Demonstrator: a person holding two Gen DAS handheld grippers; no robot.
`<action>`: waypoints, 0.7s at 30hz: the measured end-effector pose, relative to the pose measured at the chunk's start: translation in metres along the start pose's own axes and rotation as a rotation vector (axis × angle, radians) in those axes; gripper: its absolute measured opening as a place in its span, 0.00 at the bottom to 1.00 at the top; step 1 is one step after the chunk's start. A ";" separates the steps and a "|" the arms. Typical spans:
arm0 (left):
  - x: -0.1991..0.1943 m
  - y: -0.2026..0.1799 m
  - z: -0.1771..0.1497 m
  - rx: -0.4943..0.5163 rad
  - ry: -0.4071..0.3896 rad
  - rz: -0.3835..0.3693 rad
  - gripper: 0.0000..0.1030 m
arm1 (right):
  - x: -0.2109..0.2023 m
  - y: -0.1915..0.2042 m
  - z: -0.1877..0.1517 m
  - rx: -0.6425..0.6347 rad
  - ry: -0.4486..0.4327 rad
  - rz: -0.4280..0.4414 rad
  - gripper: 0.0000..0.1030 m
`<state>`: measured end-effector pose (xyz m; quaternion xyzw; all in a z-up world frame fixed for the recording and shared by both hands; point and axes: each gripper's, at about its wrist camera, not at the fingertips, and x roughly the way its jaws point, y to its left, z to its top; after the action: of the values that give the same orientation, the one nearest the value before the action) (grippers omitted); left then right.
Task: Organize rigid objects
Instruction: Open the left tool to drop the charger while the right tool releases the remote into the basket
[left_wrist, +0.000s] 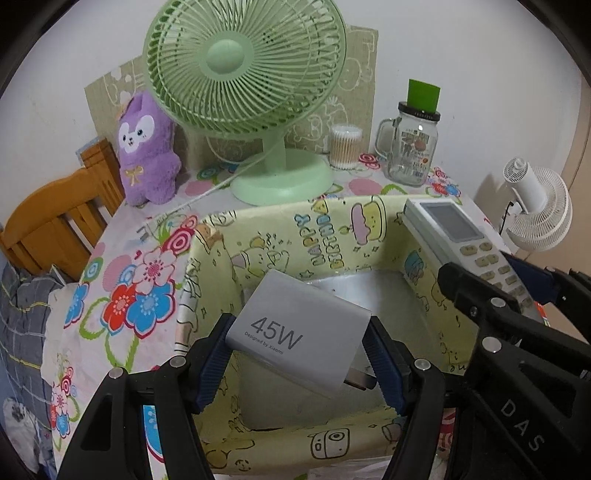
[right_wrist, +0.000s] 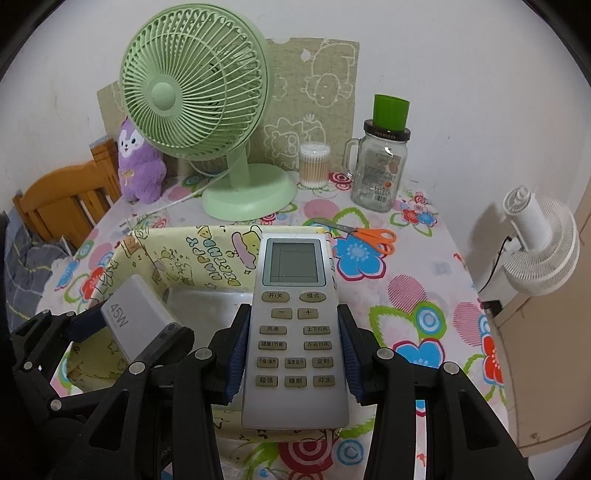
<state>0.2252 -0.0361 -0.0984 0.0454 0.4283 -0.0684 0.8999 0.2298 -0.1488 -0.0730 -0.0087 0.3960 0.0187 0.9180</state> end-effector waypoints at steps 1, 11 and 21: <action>0.001 0.000 -0.001 0.002 0.001 -0.002 0.70 | 0.000 0.001 0.000 -0.004 -0.001 -0.004 0.46; -0.011 -0.002 -0.003 0.035 -0.049 0.027 0.84 | -0.005 0.004 -0.002 -0.017 -0.006 -0.016 0.62; -0.030 -0.001 -0.011 0.022 -0.052 0.005 0.87 | -0.029 0.005 -0.008 -0.023 -0.048 -0.021 0.85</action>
<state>0.1977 -0.0335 -0.0822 0.0546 0.4038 -0.0723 0.9104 0.2036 -0.1452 -0.0574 -0.0227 0.3734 0.0137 0.9273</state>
